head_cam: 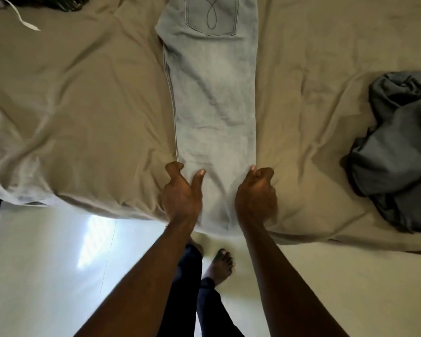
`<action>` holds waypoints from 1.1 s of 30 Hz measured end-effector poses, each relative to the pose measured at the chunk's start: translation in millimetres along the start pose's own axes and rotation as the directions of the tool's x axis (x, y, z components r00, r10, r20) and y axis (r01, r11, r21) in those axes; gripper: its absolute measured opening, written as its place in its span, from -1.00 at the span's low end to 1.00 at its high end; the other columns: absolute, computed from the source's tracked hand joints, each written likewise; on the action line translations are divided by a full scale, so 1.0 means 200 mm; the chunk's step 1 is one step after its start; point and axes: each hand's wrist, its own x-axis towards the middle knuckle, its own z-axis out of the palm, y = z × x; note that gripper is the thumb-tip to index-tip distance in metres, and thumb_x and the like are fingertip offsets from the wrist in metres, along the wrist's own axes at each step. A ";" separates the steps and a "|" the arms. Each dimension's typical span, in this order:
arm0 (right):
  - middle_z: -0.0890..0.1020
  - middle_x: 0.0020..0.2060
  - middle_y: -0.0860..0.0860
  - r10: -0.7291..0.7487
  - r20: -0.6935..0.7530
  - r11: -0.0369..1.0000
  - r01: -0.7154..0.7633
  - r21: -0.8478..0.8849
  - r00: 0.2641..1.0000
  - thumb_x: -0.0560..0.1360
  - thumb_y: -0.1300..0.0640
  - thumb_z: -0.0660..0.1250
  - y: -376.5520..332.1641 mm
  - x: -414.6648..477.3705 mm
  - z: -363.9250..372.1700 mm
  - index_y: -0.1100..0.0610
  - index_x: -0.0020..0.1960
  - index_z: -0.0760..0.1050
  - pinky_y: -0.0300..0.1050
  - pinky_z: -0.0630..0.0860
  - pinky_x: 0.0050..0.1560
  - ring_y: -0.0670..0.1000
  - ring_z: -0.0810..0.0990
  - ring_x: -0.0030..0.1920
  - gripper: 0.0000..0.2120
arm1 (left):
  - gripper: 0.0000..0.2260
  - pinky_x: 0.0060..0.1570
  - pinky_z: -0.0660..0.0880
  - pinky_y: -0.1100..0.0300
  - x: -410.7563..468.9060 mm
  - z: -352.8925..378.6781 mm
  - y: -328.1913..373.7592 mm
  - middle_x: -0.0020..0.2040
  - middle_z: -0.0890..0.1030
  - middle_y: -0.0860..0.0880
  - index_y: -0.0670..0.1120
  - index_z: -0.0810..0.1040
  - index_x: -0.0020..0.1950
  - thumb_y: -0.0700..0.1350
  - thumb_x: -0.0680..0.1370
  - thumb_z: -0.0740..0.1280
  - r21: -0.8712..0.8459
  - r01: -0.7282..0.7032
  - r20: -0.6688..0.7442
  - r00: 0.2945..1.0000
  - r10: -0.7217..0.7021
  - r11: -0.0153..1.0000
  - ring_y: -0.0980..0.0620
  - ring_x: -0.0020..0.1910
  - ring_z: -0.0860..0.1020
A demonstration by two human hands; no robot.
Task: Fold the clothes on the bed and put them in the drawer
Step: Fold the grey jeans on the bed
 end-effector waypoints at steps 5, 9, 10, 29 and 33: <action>0.66 -0.21 0.18 -0.127 0.047 0.990 0.124 0.066 0.991 0.69 -0.14 0.13 0.09 -0.02 0.00 0.09 0.14 0.45 -0.02 0.33 -0.26 0.30 0.62 -0.16 -0.68 | -0.61 -0.13 0.38 0.19 0.05 -0.08 -0.10 -0.08 0.59 -0.04 -0.14 0.44 0.21 0.14 0.61 0.38 -0.200 0.108 -0.058 0.991 -0.122 0.974 -0.13 -0.07 0.60; 0.68 -0.12 0.05 -0.054 0.116 0.982 0.032 0.186 0.992 0.62 -0.24 0.24 0.14 -0.11 -0.07 0.06 0.16 0.50 -0.03 0.45 -0.11 0.20 0.64 -0.06 -0.63 | -0.62 -0.13 0.33 0.23 -0.08 -0.08 -0.09 -0.06 0.57 0.04 -0.11 0.45 0.23 0.14 0.61 0.37 -0.225 0.194 -0.031 0.978 -0.206 0.955 -0.01 -0.11 0.52; 0.68 -0.08 0.02 -0.064 0.193 0.978 0.023 0.209 0.979 0.59 -0.25 0.29 0.17 -0.14 -0.10 0.07 0.17 0.52 -0.07 0.45 -0.07 0.15 0.64 -0.03 -0.59 | -0.63 -0.09 0.36 0.22 -0.12 -0.09 -0.10 -0.04 0.58 0.06 -0.09 0.46 0.23 0.12 0.59 0.41 -0.244 0.214 0.004 0.976 -0.220 0.946 -0.01 -0.08 0.54; 0.52 0.38 -0.02 -0.434 0.457 0.644 -0.087 0.760 0.776 0.39 0.15 0.62 0.11 -0.17 -0.59 -0.23 0.49 0.28 0.14 0.57 0.27 0.05 0.53 0.38 -0.18 | -0.47 -0.02 0.57 0.26 -0.18 -0.65 0.19 -0.01 0.70 -0.07 0.08 0.50 0.34 -0.37 0.50 0.49 -0.617 -0.039 0.200 0.958 0.205 0.786 0.00 -0.02 0.67; 0.47 0.43 -0.18 -0.508 0.384 0.652 0.053 0.756 0.771 0.39 0.12 0.55 -0.15 0.00 -0.59 -0.24 0.54 0.20 0.10 0.51 0.38 -0.08 0.48 0.42 -0.13 | -0.60 -0.10 0.54 0.35 0.01 -0.66 0.42 -0.14 0.70 0.02 -0.03 0.56 0.27 -0.36 0.51 0.47 -0.732 -0.011 0.108 0.985 0.131 0.681 0.17 -0.18 0.62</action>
